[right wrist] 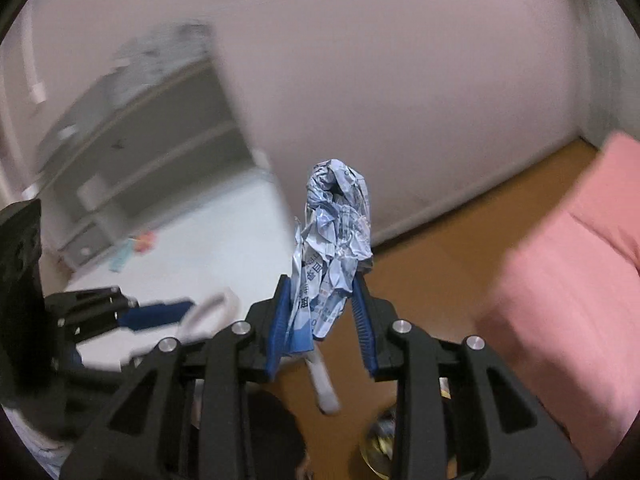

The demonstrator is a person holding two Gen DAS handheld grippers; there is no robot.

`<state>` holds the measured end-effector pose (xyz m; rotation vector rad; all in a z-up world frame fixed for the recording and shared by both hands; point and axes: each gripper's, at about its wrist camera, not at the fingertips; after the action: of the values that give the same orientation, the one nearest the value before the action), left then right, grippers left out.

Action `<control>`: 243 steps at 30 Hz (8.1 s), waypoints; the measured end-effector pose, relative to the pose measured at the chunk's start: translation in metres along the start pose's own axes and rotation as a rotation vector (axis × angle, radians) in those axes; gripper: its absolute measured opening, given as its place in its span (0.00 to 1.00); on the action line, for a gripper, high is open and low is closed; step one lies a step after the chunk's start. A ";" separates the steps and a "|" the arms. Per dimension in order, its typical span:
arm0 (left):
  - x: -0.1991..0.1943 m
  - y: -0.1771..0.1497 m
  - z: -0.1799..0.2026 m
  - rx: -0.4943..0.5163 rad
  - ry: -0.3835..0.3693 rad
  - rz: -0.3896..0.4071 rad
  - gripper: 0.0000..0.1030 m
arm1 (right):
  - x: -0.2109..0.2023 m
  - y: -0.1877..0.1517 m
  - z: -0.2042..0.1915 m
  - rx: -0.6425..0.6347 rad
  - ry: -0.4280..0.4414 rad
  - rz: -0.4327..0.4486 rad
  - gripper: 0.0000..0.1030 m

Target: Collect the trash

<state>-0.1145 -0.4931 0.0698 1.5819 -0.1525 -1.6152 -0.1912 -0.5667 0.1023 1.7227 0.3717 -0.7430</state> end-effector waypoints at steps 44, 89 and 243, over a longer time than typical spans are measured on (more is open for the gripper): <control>-0.081 -0.030 -0.171 -0.401 0.437 0.317 0.94 | 0.031 -0.030 -0.006 0.000 -0.319 0.011 0.93; -0.063 -0.052 -0.501 -0.520 0.509 0.023 0.85 | 0.345 0.143 -0.413 -0.552 0.291 -0.288 0.76; -0.148 -0.150 -0.375 -0.776 0.865 0.391 0.93 | 0.172 0.067 -0.337 -0.312 0.017 0.079 0.94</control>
<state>0.1172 -0.1341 0.0186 1.3565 0.5337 -0.4768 0.0736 -0.2888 0.0859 1.4412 0.4058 -0.5797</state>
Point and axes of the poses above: each gripper's, at about its wrist camera, not at the fingertips, and x roughly the way its jaws point, z to its right, y to its top, and after that the axes turned 13 degrees about -x, right-handed
